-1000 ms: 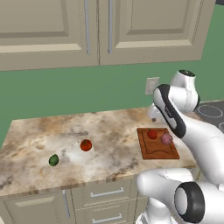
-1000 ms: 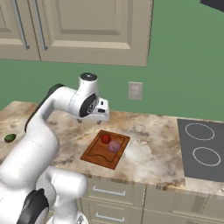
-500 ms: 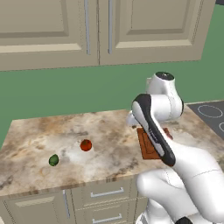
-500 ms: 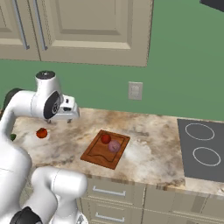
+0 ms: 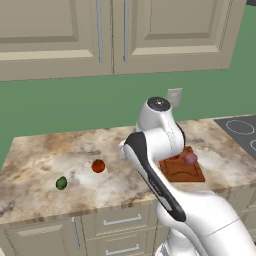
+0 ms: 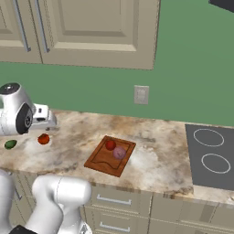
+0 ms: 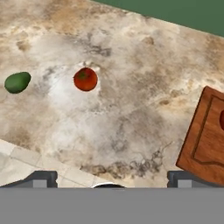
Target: Place the avocado, onion, tomato, and bell pepper on the cutting board.
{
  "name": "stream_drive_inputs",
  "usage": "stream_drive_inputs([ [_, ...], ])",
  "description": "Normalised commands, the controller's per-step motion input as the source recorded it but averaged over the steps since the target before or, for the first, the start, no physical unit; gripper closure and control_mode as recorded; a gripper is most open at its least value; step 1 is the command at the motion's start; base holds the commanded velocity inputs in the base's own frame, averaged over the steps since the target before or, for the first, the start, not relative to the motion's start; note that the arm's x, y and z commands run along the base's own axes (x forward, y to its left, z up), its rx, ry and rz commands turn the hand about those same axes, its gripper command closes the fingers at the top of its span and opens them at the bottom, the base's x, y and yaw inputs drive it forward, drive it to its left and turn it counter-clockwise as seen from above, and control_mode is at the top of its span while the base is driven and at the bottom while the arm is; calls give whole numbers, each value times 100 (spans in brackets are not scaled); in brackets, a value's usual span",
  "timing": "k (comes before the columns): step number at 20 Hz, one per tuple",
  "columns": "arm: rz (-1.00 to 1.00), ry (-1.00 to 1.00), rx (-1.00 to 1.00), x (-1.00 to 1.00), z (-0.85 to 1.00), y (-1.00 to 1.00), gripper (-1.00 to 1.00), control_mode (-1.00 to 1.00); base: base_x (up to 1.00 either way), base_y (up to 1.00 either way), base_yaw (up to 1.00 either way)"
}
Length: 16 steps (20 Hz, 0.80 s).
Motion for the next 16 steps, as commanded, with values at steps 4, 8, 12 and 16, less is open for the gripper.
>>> stream_drive_inputs([
  [4,0,1,0,29,0,48,-100,-100,0,0,0],
  [8,0,5,0,40,0,48,-100,-100,0,0,0],
  [12,0,4,0,35,-12,39,-100,-100,0,0,0],
  [16,0,3,0,36,-29,28,-100,-100,0,0,0],
])
